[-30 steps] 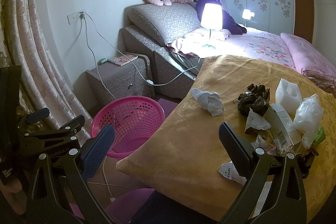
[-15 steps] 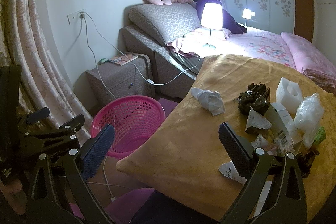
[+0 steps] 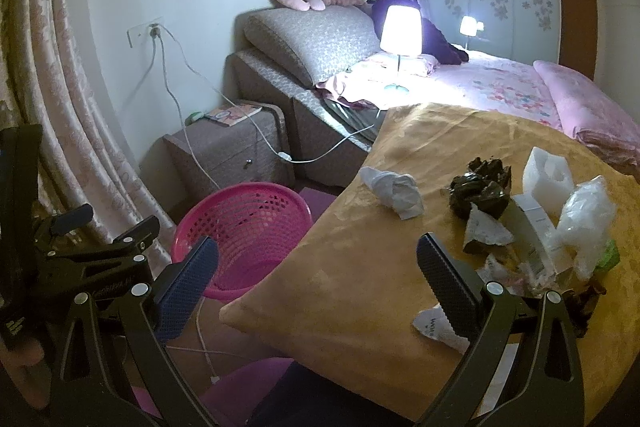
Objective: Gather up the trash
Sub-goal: 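Reach the left tool to the crumpled white tissue and close on it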
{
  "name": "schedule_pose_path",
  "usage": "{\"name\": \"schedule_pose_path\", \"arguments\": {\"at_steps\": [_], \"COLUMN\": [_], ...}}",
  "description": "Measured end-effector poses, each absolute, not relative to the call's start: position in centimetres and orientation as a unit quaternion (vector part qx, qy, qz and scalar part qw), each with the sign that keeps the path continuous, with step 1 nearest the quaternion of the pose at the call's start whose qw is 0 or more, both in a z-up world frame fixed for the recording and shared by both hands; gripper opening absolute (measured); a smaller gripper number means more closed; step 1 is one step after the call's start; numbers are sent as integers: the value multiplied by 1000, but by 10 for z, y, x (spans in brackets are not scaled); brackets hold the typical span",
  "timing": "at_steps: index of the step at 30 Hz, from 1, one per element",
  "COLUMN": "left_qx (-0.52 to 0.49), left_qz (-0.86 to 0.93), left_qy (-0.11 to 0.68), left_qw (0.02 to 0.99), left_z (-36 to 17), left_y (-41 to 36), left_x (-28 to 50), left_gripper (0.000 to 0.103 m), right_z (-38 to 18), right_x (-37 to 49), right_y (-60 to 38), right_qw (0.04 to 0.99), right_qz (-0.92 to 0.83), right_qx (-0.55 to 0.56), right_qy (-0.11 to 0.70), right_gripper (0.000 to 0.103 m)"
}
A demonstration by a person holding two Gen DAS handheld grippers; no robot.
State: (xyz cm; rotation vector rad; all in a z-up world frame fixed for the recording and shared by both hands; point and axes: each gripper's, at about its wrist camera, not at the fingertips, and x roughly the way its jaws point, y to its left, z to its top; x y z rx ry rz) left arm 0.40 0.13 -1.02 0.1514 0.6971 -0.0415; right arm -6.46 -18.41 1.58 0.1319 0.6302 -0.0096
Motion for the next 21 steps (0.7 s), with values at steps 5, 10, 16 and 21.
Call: {"name": "schedule_pose_path", "arguments": {"at_steps": [5, 10, 16, 21], "left_qx": [83, 109, 130, 138], "left_qz": [-52, -103, -164, -209], "left_qy": [348, 349, 332, 320], "left_qw": [932, 925, 920, 914], "left_z": [-8, -8, -4, 3], "left_y": [-13, -38, -79, -119], "left_x": [4, 3, 1, 13], "left_gripper": [95, 95, 95, 95], "right_z": [17, 15, 2, -9], "right_x": [-74, -92, -114, -124], "right_y": [-203, -244, -274, -286], "right_qw": [948, 942, 931, 926], "right_qz": [-32, -77, -113, -131], "right_qx": [67, 75, 87, 80], "right_qy": [309, 317, 335, 345], "right_gripper": [96, 96, 96, 96]}}
